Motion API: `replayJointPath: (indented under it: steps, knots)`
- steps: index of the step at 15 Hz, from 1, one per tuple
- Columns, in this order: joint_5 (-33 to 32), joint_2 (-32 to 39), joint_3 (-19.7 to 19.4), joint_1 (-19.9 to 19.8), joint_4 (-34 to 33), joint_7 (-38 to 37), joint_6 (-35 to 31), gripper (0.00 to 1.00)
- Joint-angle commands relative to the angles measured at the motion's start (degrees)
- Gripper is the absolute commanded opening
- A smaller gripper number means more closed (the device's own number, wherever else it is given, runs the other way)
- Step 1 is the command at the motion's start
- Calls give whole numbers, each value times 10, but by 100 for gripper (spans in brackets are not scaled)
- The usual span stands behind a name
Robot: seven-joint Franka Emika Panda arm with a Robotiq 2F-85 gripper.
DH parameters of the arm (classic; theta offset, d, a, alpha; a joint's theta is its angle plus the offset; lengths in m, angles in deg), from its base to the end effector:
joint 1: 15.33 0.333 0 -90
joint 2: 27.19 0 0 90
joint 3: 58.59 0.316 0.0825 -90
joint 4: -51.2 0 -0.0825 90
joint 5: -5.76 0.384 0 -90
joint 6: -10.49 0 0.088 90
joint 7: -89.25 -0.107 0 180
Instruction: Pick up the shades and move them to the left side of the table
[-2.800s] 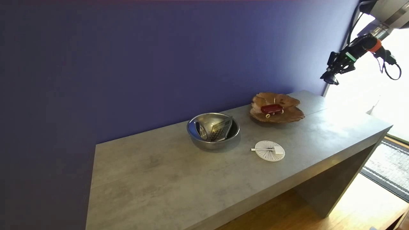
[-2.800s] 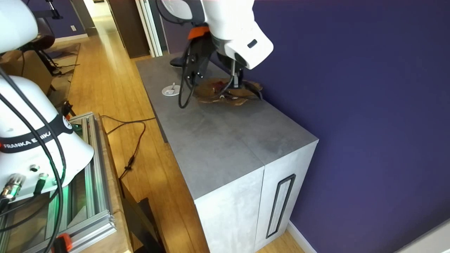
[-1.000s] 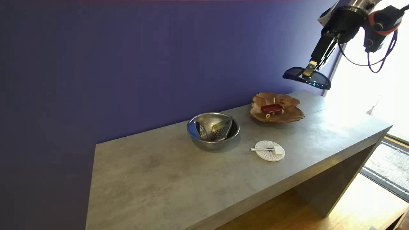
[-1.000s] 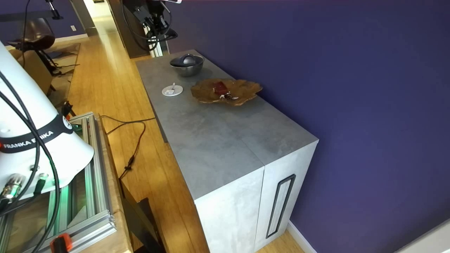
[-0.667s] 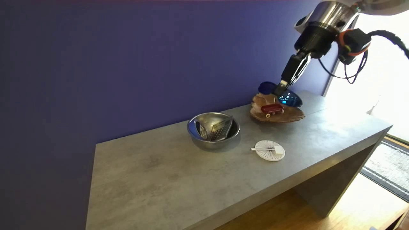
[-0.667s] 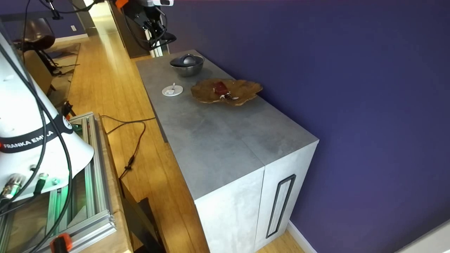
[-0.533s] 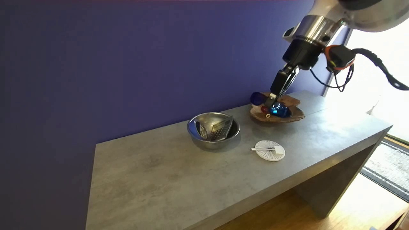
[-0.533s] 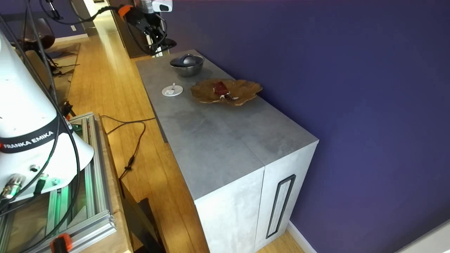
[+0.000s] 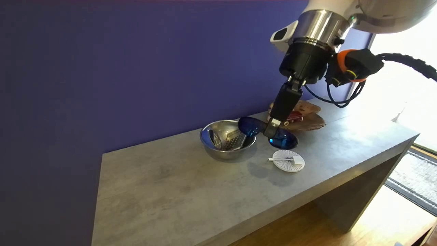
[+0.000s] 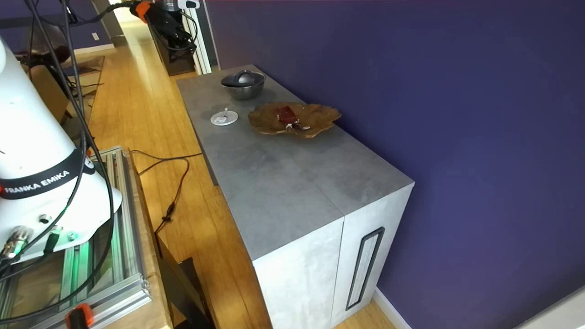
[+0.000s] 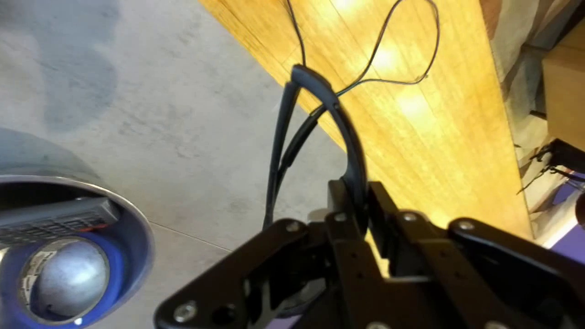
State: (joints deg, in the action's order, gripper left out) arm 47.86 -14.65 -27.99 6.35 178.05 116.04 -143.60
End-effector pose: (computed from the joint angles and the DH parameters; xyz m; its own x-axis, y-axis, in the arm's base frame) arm 0.3679 0.4337 0.3137 0.7609 0.5796 0.2915 0.6441 -0.6207 -0.4471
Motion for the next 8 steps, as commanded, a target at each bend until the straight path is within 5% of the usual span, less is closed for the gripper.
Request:
replayJointPath:
  steps: [1,2,5,8]
  knots:
    - [-3,1,4,-3,-3,0,2,15]
    - [-3,1,4,-3,-3,3,2,4]
    - [-147,53,-16,44,-38,-62,-20,4]
    - [-292,105,-76,135,-86,-122,-16,4]
